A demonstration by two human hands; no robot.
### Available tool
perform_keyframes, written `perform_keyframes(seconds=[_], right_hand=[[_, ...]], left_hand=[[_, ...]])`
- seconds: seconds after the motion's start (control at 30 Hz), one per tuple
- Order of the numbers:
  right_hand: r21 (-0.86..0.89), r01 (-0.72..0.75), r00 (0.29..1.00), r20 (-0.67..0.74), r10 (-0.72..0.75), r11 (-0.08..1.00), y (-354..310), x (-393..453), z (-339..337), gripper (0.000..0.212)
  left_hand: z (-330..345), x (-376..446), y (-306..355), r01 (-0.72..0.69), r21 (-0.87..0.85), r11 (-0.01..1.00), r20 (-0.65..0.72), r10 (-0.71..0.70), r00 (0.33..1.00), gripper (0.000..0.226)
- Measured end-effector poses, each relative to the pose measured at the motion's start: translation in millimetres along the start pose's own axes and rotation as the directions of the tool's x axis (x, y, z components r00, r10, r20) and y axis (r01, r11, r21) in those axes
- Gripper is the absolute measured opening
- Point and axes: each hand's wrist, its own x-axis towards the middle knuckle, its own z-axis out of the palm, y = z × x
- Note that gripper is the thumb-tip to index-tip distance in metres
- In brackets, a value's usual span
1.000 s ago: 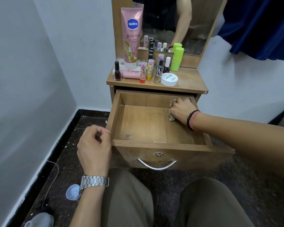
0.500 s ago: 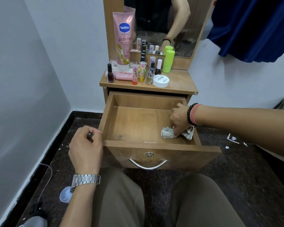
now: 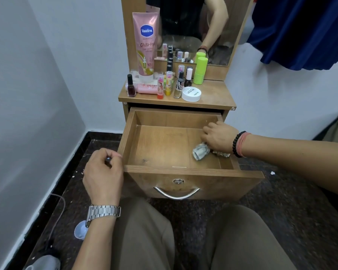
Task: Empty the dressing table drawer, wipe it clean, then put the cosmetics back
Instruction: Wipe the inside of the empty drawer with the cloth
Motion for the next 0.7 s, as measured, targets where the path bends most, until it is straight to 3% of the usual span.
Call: perform_keyframes(seconds=[0.07,0.13,0.2,0.23,0.33,0.4,0.57,0.7], right_hand=[[0.159,-0.080,0.976,-0.189,0.110,0.984,1.3,3.4,3.3,0.023],[0.453,-0.061,0.953,-0.239,0.187,0.889,-2.2,7.0,-2.4,0.025],[0.681,0.073,0.977,-0.197,0.086,0.728,-10.4,9.3,-18.6,0.027],[0.715,0.126,0.985,-0.173,-0.001,0.688,-13.3,10.3,-24.2,0.028],[0.637,0.190,0.974,-0.025,-0.226,0.748,-27.0,11.6,-25.4,0.047],[0.591,0.206,0.966,0.007,-0.260,0.780,-39.0,18.8,-19.7,0.057],[0.575,0.220,0.963,-0.255,-0.083,0.788,-74.3,64.2,-34.6,0.027],[0.561,0.384,0.907,-0.380,-0.185,0.733,-112.9,85.5,-59.1,0.035]], left_hand=[[0.3,0.3,0.0,-0.002,0.004,1.000,-0.002,0.002,1.000,0.015],[0.8,0.3,0.2,-0.008,0.008,1.000,-0.006,0.008,1.000,0.015],[1.2,0.7,-0.3,-0.011,0.007,1.000,-0.007,0.011,1.000,0.015],[1.0,0.9,-0.5,-0.011,0.004,1.000,-0.006,0.011,1.000,0.015],[0.1,0.4,-0.3,-0.016,-0.002,1.000,-0.003,0.016,1.000,0.015],[0.3,-0.3,0.1,-0.015,0.003,1.000,-0.004,0.015,1.000,0.015],[1.3,0.5,-1.3,-0.020,0.015,1.000,-0.012,0.020,1.000,0.016],[1.5,0.9,-1.7,-0.036,0.018,0.999,-0.015,0.037,0.999,0.016]])
